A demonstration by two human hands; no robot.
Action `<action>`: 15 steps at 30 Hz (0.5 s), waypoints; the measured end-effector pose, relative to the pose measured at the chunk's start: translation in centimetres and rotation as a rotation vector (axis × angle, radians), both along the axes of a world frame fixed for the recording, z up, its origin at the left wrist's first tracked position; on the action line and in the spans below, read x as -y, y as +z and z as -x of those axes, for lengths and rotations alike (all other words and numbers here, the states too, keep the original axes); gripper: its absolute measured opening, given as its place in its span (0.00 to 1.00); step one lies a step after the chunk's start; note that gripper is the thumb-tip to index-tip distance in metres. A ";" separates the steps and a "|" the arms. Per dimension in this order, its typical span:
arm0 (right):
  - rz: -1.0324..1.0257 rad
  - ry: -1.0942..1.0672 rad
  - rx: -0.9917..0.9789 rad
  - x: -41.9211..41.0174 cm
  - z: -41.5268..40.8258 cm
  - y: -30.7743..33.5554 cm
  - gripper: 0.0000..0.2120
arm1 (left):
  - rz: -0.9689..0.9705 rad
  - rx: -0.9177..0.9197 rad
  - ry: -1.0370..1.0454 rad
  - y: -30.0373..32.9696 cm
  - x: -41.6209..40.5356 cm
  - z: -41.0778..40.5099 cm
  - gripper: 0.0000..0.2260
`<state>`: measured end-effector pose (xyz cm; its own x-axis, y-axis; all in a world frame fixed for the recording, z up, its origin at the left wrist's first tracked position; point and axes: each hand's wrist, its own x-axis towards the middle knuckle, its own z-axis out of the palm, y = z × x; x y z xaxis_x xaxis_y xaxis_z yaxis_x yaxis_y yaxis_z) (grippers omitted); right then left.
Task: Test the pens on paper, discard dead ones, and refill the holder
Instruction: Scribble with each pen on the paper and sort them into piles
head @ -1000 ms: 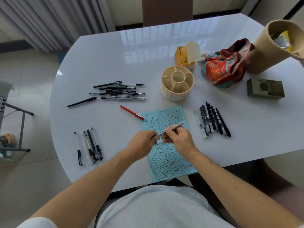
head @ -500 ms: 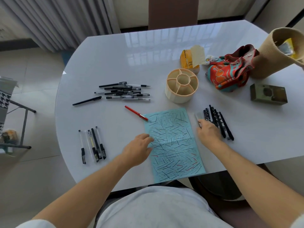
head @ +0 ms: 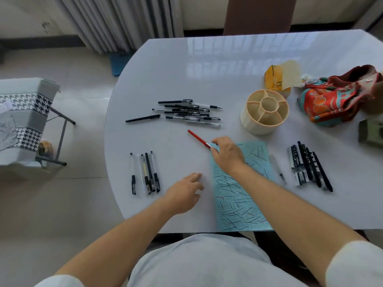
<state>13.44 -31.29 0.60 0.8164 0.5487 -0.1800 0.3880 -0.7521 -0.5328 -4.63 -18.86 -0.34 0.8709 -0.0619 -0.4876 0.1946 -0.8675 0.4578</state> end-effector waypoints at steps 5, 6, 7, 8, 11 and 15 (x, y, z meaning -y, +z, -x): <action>0.219 0.106 0.010 -5.1 -0.8 -1.0 0.11 | 0.075 -0.018 0.001 0.5 -1.1 0.5 0.16; 0.240 0.107 0.000 -5.4 -1.0 -1.2 0.10 | 0.089 -0.026 0.008 0.6 -1.3 0.6 0.15; 0.228 0.089 -0.024 -5.6 -1.1 -1.4 0.10 | 0.104 -0.034 0.015 0.7 -1.5 0.6 0.15; 0.187 0.056 -0.061 -5.6 -1.2 -1.4 0.10 | 0.121 -0.042 0.026 0.8 -1.7 0.6 0.15; -0.026 -0.092 -0.228 -4.7 -0.8 -0.8 0.08 | 0.177 -0.041 0.128 1.2 -2.2 0.3 0.16; -0.304 -0.263 -0.586 -1.4 1.7 0.1 0.03 | 0.316 -0.003 0.462 1.7 -2.3 -0.9 0.18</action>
